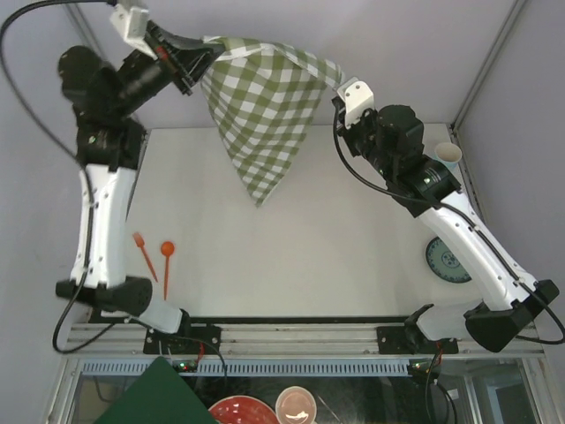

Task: Set the dinner table for one person
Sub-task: Flatten out the napkin at the center of the board.

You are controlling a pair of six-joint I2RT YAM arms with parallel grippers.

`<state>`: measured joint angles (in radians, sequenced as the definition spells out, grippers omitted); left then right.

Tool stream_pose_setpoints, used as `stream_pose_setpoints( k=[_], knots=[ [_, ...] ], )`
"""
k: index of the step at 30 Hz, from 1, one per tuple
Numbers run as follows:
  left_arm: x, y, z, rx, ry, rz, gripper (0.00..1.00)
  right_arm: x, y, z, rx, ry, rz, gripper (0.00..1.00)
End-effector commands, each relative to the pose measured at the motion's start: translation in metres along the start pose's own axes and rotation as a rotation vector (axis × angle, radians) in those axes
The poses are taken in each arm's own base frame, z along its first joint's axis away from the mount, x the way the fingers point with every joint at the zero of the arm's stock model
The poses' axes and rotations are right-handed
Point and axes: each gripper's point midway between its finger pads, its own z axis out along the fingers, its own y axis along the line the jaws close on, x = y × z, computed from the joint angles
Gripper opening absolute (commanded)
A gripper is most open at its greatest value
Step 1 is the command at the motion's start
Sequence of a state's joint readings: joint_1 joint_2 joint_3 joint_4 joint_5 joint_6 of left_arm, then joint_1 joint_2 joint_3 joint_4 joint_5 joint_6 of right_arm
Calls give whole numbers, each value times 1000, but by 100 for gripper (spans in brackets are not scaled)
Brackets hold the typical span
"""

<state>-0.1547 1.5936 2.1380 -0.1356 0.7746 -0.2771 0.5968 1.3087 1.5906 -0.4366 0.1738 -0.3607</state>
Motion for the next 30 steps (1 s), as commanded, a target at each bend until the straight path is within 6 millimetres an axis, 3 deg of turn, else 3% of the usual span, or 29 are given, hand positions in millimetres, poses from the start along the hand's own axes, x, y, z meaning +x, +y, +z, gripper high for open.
stream_pose_setpoints(
  k=[1,3,4,9,10,11,12,13,14,16,19,23,26,30],
  knots=[
    [-62,-86,-53,110,-108,168,0,-17,5,8,-16,-50,54,0],
    [-43,-105,-76,120,-74,167,0,-18,5,8,-17,-50,53,0],
    [-11,-101,-84,97,-17,142,0,-18,4,7,-17,-48,50,0],
    [102,-102,-137,19,220,59,1,-15,-4,-1,-4,-40,31,0],
    [127,-100,-147,-10,270,17,15,-17,-6,-5,-3,-44,26,0],
    [149,-103,-157,-16,320,-22,47,-20,-8,-9,-1,-49,19,0],
    [170,-107,-166,-14,366,-55,92,-24,-11,-14,4,-56,15,0],
    [186,-112,-175,-3,402,-80,99,-29,-15,-19,10,-66,12,0],
    [197,-118,-181,10,426,-102,100,-36,-19,-24,16,-81,12,0],
    [201,-125,-189,28,436,-103,100,-42,-23,-29,20,-88,7,0],
    [185,-127,-189,19,391,-54,100,-42,-22,-26,14,-73,5,0],
    [170,-107,-183,-54,380,14,100,-31,-9,-15,-39,-17,30,0],
    [182,-92,-178,-65,410,-19,100,-16,8,-4,-102,36,29,0],
    [218,-64,-179,-100,490,-76,100,19,37,14,-212,152,19,0]
  ],
)
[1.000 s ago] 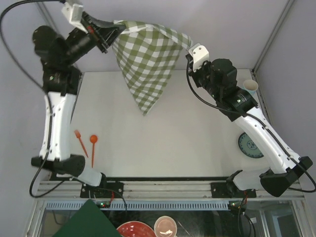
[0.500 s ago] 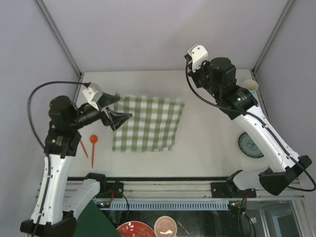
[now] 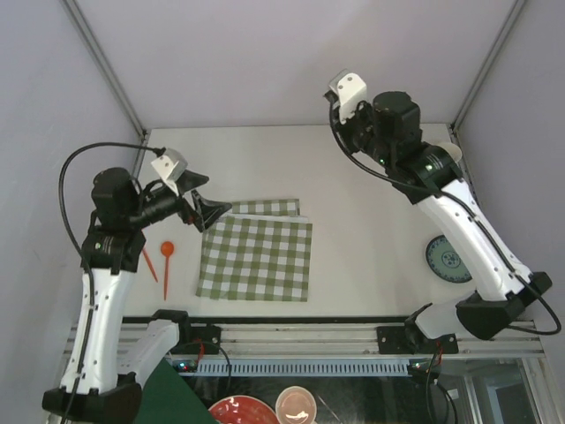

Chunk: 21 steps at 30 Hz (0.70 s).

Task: Set the dinner table for one person
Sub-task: Flatten out the napkin at the center of the board.

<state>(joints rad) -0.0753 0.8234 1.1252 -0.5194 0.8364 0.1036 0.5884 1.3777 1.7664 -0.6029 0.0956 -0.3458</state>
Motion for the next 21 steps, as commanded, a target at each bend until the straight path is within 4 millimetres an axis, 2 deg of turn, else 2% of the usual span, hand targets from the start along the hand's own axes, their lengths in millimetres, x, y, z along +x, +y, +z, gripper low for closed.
stream_pose_setpoints(
  k=[1,3,10,14,15,21],
  knots=[
    [24,41,16,-45,68,-33,100,43,39,24,-157,148,11,0],
    [34,58,24,-39,75,-98,100,55,51,27,-187,182,9,0],
    [82,135,55,28,209,-370,100,71,75,28,-267,251,-8,1],
    [116,155,71,154,343,-486,100,79,81,27,-289,280,1,1],
    [131,162,76,179,376,-531,100,79,84,26,-298,284,4,1],
    [170,177,87,209,467,-638,100,82,92,22,-323,301,-8,1]
  ],
)
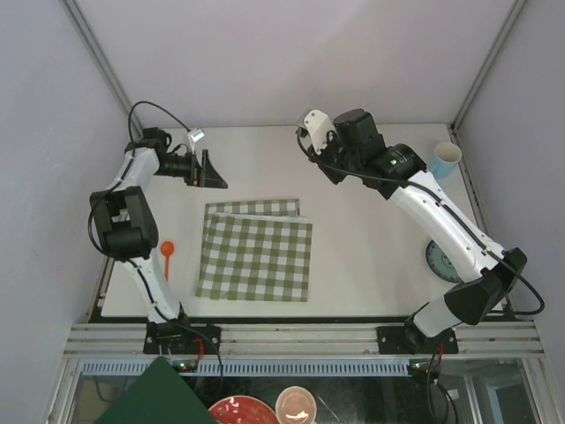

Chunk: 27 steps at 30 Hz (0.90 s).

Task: Set the dinner table for one person
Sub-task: Flatten out the napkin at the center of the board.

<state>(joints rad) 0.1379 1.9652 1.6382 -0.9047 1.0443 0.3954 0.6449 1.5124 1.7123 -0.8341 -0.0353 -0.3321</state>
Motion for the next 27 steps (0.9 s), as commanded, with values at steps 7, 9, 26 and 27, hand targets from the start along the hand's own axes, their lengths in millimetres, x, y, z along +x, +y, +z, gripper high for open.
stream_pose_setpoints(
  k=[7,9,26,27],
  knots=[
    [27,11,3,-25,123,2,100,-17,10,-7,-38,-49,3,1],
    [28,20,4,-67,139,14,100,-19,13,-5,-52,-49,0,1],
    [51,85,9,-346,327,12,100,-21,27,-13,-81,-34,-39,0],
    [53,86,10,-351,341,9,100,-20,27,-14,-81,-32,-43,0]
  ],
)
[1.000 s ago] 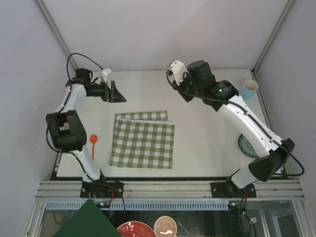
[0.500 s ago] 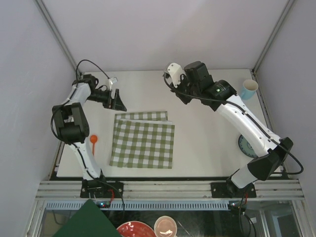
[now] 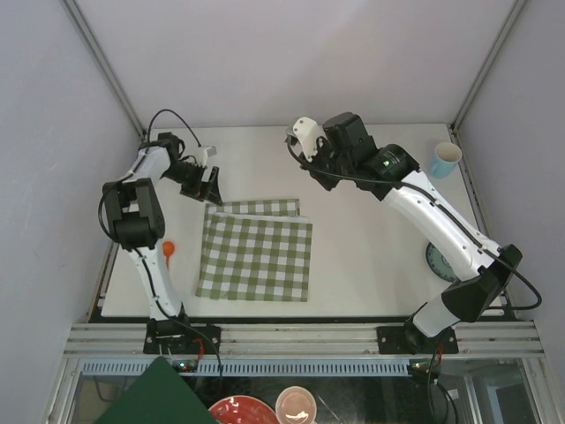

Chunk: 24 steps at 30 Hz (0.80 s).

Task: Set the dinner table for one person
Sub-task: Flatten out the napkin at the center of the board.

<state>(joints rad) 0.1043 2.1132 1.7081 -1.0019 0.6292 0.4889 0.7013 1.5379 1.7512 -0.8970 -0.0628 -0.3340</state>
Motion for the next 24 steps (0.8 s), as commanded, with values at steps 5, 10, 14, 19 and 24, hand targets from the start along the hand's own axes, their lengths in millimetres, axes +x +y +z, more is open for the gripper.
stream_pose_setpoints(
  k=[5,10,14,19,24],
  knots=[
    [-2,6,12,-34,68,6,100,-16,-3,-19,18,-53,-19,0],
    [1,8,16,-36,96,6,98,-18,-2,-23,16,-60,-22,0],
    [4,10,19,-27,119,0,90,-19,2,-23,8,-61,-26,0],
    [9,11,20,-24,140,4,87,-20,6,-23,1,-59,-33,0],
    [15,18,21,-65,160,-4,92,-24,7,-25,1,-57,-45,0]
  ],
)
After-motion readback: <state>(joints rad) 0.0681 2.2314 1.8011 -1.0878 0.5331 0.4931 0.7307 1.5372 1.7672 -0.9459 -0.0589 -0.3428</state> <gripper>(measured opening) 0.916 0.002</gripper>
